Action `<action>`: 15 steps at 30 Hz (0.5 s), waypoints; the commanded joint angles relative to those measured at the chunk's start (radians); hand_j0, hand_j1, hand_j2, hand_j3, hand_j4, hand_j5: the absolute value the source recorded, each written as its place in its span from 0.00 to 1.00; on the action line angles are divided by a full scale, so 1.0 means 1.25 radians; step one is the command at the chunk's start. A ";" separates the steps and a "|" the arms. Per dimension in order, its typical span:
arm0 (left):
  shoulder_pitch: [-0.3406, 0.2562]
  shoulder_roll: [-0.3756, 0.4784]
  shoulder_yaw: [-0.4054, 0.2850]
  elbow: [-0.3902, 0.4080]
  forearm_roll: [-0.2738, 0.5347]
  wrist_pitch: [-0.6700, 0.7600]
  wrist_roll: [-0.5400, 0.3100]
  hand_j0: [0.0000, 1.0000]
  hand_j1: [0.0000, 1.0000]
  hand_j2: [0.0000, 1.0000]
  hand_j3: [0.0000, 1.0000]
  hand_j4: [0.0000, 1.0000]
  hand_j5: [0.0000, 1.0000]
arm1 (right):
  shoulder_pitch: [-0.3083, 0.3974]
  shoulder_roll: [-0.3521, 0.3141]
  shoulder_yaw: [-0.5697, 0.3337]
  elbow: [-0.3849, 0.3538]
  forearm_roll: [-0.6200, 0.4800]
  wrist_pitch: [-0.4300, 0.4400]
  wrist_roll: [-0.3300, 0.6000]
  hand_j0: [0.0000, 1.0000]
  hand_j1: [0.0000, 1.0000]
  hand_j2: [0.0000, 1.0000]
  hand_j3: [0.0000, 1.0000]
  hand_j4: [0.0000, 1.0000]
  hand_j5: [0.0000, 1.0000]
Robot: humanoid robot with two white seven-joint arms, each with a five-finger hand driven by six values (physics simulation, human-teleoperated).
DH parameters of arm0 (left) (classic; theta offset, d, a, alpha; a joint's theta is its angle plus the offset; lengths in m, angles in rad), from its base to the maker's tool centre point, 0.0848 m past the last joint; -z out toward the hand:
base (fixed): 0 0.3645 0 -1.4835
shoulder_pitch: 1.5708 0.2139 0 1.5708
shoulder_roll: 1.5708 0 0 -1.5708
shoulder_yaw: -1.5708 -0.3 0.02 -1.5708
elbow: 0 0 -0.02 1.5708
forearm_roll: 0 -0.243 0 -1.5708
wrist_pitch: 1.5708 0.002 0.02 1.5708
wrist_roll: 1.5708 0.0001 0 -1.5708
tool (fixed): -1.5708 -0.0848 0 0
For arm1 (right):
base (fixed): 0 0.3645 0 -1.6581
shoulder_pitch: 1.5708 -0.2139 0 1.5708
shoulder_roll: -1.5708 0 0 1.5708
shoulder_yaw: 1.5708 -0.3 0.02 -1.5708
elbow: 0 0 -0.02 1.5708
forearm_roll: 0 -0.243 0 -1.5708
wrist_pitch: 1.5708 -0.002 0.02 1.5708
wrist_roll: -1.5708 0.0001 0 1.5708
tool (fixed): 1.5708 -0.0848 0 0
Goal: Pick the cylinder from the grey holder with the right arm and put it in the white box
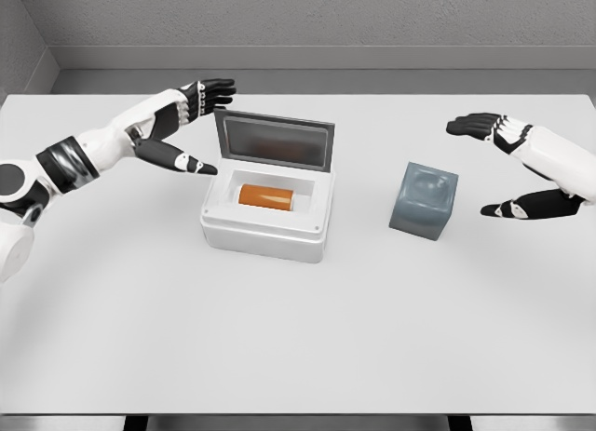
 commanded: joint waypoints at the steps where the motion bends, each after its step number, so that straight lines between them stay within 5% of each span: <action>1: 0.001 0.003 0.001 -0.010 0.006 0.000 0.000 1.00 1.00 1.00 1.00 1.00 1.00 | 0.000 0.000 0.000 0.000 -0.006 0.002 0.000 1.00 1.00 1.00 1.00 1.00 1.00; 15: 0.027 0.029 0.015 -0.050 0.006 0.000 0.000 1.00 1.00 1.00 1.00 1.00 1.00 | 0.000 0.000 0.001 0.001 -0.005 0.002 0.000 1.00 1.00 1.00 1.00 1.00 1.00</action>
